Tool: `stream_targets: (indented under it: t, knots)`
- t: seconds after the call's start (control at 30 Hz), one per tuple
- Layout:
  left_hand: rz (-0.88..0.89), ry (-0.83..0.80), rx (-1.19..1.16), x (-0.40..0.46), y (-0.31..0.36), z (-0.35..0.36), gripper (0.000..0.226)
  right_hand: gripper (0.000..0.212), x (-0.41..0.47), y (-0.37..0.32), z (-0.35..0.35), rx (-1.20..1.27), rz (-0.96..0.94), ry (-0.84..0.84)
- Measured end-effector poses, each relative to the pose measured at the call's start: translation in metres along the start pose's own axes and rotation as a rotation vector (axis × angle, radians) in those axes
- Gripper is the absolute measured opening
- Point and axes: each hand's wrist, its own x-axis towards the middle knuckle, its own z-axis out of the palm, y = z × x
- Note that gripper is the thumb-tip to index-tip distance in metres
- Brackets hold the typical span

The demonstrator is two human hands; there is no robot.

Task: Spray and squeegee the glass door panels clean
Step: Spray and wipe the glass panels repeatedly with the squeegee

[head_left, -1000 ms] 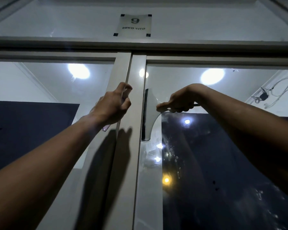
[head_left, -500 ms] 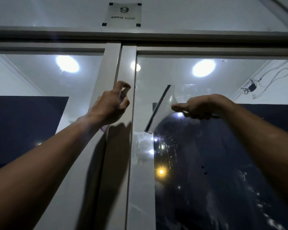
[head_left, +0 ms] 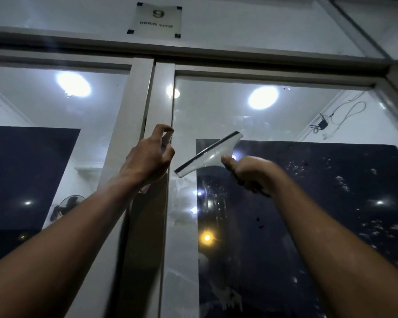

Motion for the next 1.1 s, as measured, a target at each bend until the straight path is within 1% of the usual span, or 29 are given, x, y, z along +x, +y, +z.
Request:
stream_targets:
  t: [0.17, 0.27, 0.3, 0.37, 0.43, 0.5, 0.53, 0.6, 0.67, 0.73, 0.8, 0.87, 0.93, 1.0, 1.1]
  knots:
    - [-0.013, 0.007, -0.049, -0.001, 0.009, -0.013, 0.04, 0.068, -0.035, 0.014, 0.014, 0.089, 0.077, -0.02]
    - [-0.014, 0.001, -0.056, 0.0, 0.014, -0.023, 0.04, 0.067, -0.045, 0.021, 0.022, 0.118, 0.068, -0.007]
    - [-0.017, -0.002, -0.053, 0.0, 0.014, -0.025, 0.039, 0.064, -0.046, 0.024, 0.026, 0.162, 0.054, 0.019]
    - [-0.015, -0.005, -0.049, 0.001, 0.015, -0.029, 0.039, 0.055, -0.039, 0.026, 0.032, 0.238, 0.011, 0.128]
    - [-0.005, -0.006, -0.051, 0.003, 0.016, -0.033, 0.038, 0.052, -0.032, 0.02, 0.033, 0.325, -0.028, 0.22]
    - [-0.008, -0.002, -0.054, 0.007, 0.017, -0.037, 0.039, 0.051, -0.022, 0.004, 0.028, 0.413, -0.045, 0.267]
    - [-0.011, 0.001, -0.055, 0.008, 0.017, -0.038, 0.039, 0.049, -0.014, -0.006, 0.024, 0.416, -0.051, 0.282]
    - [-0.014, -0.001, -0.047, 0.01, 0.017, -0.04, 0.039, 0.041, 0.003, -0.03, 0.018, 0.405, -0.056, 0.254]
    - [-0.011, -0.006, -0.038, 0.01, 0.016, -0.039, 0.039, 0.034, 0.02, -0.057, 0.012, 0.451, -0.073, 0.204]
    - [-0.009, -0.012, -0.036, 0.009, 0.014, -0.037, 0.039, 0.031, 0.034, -0.076, 0.007, 0.482, -0.064, 0.191]
    - [-0.001, -0.014, -0.032, 0.005, 0.009, -0.036, 0.039, 0.033, 0.039, -0.083, 0.002, 0.53, -0.004, 0.131]
    - [-0.001, -0.007, -0.033, 0.0, 0.003, -0.034, 0.038, 0.044, 0.038, -0.077, 0.002, 0.509, 0.031, 0.038]
    - [-0.006, 0.004, -0.038, -0.004, -0.005, -0.033, 0.037, 0.049, 0.031, -0.066, 0.006, 0.515, 0.024, 0.01]
    - [-0.013, 0.017, -0.047, -0.007, -0.012, -0.032, 0.036, 0.046, 0.021, -0.046, 0.019, 0.518, 0.012, 0.018]
    - [-0.038, 0.024, -0.049, -0.009, -0.014, -0.029, 0.036, 0.04, 0.008, -0.011, 0.045, 0.442, 0.002, 0.082]
